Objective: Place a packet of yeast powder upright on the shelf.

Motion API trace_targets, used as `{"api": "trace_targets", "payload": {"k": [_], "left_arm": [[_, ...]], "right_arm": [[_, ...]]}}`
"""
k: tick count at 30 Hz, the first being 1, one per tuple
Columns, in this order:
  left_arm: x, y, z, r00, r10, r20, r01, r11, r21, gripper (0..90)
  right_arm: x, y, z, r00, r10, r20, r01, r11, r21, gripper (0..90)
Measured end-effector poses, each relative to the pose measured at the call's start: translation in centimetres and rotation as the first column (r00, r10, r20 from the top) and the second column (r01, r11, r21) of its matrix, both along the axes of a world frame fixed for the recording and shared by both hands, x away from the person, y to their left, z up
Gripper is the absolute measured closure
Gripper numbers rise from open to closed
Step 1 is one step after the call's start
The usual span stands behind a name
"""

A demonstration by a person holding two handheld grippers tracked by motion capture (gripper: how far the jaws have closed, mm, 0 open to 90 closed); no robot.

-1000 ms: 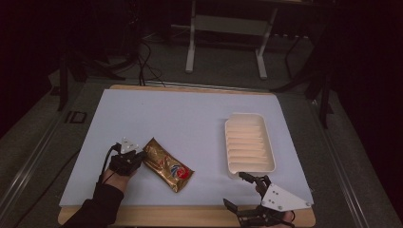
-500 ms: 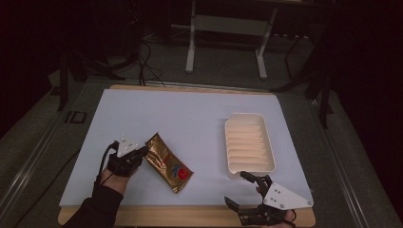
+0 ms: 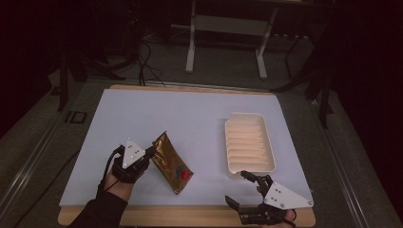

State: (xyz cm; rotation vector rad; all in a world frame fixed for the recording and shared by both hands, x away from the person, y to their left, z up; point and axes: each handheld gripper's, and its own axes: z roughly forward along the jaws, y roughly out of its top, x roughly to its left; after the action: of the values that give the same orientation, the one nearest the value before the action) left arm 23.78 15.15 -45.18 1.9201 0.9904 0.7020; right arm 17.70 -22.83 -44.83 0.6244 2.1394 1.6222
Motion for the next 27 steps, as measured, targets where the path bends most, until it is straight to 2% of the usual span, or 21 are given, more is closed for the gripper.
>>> {"api": "trace_targets", "payload": {"k": [2,4,7,11,16,19,22,23,25,26,27], "left_arm": [[-0.2,-0.2,0.2,0.9999,-0.011,0.004,0.011,0.9999,-0.006,89.7],[-0.4,-0.3,0.3,0.9998,-0.021,0.005,0.021,0.9991,-0.036,89.7],[-0.7,-0.6,0.6,0.9990,-0.043,0.010,0.044,0.9973,-0.059,89.6],[-0.8,-1.0,1.0,0.9975,-0.069,0.017,0.070,0.9951,-0.070,89.6],[-1.0,-1.5,1.4,0.9934,-0.110,0.032,0.112,0.9911,-0.072,89.7],[-1.2,-2.0,1.9,0.9875,-0.149,0.051,0.152,0.9867,-0.058,89.7],[-1.3,-2.2,2.4,0.9825,-0.178,0.056,0.181,0.9813,-0.064,89.7],[-1.3,-2.2,2.6,0.9782,-0.201,0.054,0.204,0.9763,-0.072,89.7],[-1.3,-2.2,3.0,0.9721,-0.226,0.064,0.230,0.9711,-0.065,89.6],[-1.3,-2.2,3.2,0.9645,-0.254,0.074,0.258,0.9641,-0.062,89.6],[-1.3,-2.2,3.4,0.9595,-0.268,0.088,0.273,0.9602,-0.059,89.5]], "right_arm": [[-0.1,0.0,0.0,1.0000,0.002,-0.001,-0.002,1.000,-0.002,15.4],[-0.1,0.0,0.0,1.0000,-0.001,0.001,0.001,1.000,-0.004,15.4],[0.0,0.0,0.0,1.0000,-0.003,-0.001,0.003,1.000,0.000,15.4],[0.0,-0.1,0.0,0.9999,-0.006,-0.014,0.006,1.000,0.004,16.8],[-0.3,0.0,0.3,1.0000,-0.007,-0.006,0.007,1.000,-0.001,17.4],[-0.4,0.4,0.5,0.9999,0.000,-0.016,0.000,1.000,-0.003,16.9],[-0.3,0.2,0.7,0.9990,0.022,-0.038,-0.020,0.999,0.030,12.8],[-0.3,0.2,0.8,0.9987,0.027,-0.043,-0.025,0.999,0.035,12.5],[-0.2,-0.1,0.9,0.9985,0.036,-0.042,-0.034,0.998,0.047,11.2],[-0.2,-0.1,1.0,0.9983,0.034,-0.048,-0.032,0.998,0.048,11.0],[-0.1,-0.2,1.1,0.9990,0.027,-0.036,-0.025,0.998,0.053,11.2]]}}
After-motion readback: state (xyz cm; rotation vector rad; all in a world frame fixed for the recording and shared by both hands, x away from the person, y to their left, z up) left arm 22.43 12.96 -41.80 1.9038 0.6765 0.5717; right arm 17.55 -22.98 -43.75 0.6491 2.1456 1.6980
